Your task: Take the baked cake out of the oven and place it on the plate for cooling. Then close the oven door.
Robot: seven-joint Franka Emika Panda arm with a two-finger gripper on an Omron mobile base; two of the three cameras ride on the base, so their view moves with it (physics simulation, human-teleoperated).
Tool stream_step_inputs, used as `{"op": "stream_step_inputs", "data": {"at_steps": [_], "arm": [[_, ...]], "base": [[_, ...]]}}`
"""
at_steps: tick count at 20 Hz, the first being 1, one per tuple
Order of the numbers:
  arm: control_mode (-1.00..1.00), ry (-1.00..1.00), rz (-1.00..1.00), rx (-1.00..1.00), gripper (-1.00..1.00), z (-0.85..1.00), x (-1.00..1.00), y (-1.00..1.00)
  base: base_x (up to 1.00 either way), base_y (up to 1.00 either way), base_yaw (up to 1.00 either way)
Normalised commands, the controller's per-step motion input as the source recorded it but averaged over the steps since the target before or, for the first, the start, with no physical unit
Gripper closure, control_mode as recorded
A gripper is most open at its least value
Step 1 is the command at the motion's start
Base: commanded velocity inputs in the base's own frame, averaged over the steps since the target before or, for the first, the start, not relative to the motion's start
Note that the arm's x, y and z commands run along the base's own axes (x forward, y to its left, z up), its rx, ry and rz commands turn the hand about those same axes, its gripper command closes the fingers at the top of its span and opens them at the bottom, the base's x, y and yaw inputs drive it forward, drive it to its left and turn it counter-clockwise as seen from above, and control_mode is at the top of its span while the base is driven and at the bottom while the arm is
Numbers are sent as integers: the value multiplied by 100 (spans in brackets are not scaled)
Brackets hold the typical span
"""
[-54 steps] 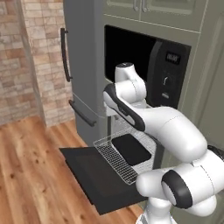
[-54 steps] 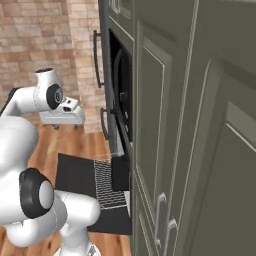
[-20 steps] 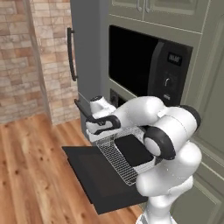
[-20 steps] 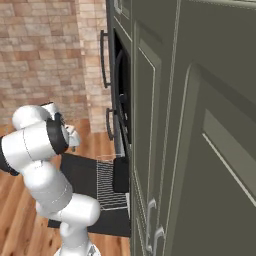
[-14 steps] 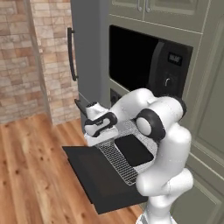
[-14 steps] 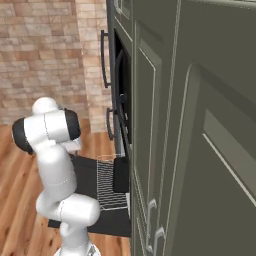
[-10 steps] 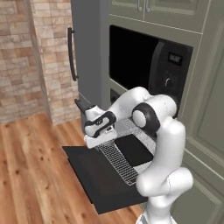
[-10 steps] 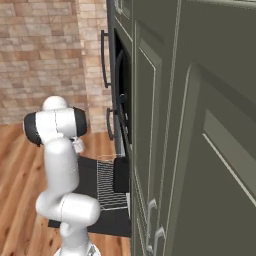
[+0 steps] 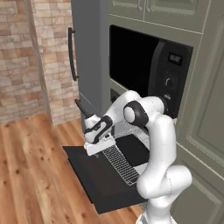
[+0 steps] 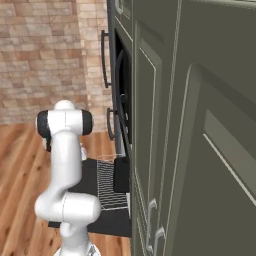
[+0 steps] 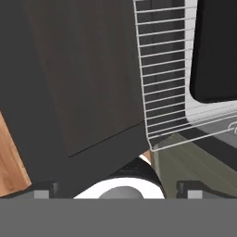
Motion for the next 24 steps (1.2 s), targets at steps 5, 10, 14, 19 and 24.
{"op": "stream_step_inputs", "data": {"at_steps": [5, 10, 14, 19, 24], "arm": [[-100, -1, 0, 0, -100, -59, 0, -28], [-100, 0, 0, 4, -100, -58, 1, -27], [-100, 0, 0, 6, -100, -48, 0, -5], [-100, 0, 0, 8, -100, -35, 0, 0], [-100, -3, 0, 5, -100, -34, 3, 0]], "base": [[0, 0, 0], [0, 0, 0], [0, 0, 0], [0, 0, 0], [0, 0, 0]]}}
